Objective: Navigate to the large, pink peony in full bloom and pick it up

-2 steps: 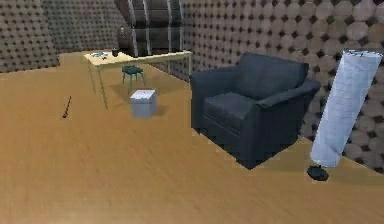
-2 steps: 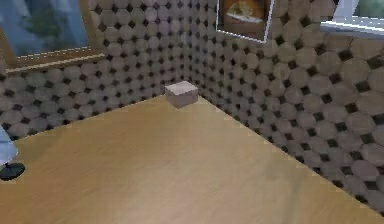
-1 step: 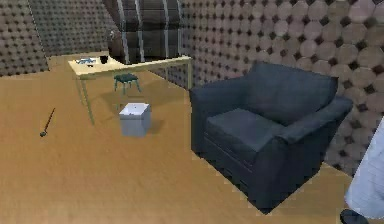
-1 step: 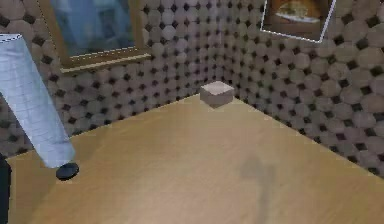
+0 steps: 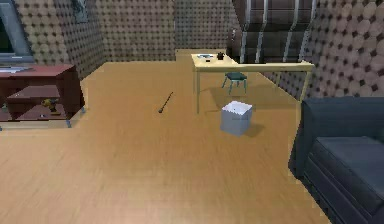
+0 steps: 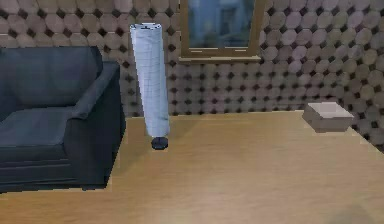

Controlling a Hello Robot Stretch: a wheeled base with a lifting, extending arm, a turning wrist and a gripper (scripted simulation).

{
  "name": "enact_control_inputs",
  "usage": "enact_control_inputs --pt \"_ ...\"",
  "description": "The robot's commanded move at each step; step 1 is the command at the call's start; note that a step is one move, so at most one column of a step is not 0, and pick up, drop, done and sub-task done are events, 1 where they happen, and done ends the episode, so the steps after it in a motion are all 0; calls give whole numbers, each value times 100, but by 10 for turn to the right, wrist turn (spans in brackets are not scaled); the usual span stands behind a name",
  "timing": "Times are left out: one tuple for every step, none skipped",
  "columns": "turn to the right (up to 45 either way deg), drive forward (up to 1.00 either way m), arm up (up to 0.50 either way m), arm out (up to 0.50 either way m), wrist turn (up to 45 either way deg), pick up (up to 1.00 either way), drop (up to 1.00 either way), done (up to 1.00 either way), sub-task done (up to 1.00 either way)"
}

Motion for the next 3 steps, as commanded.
enact_control_inputs --pt "0 40 0 0 0 0 0 0 0" --pt "-450 0 0 0 0 0 0 0 0" --pt "0 40 0 0 0 0 0 0 0"
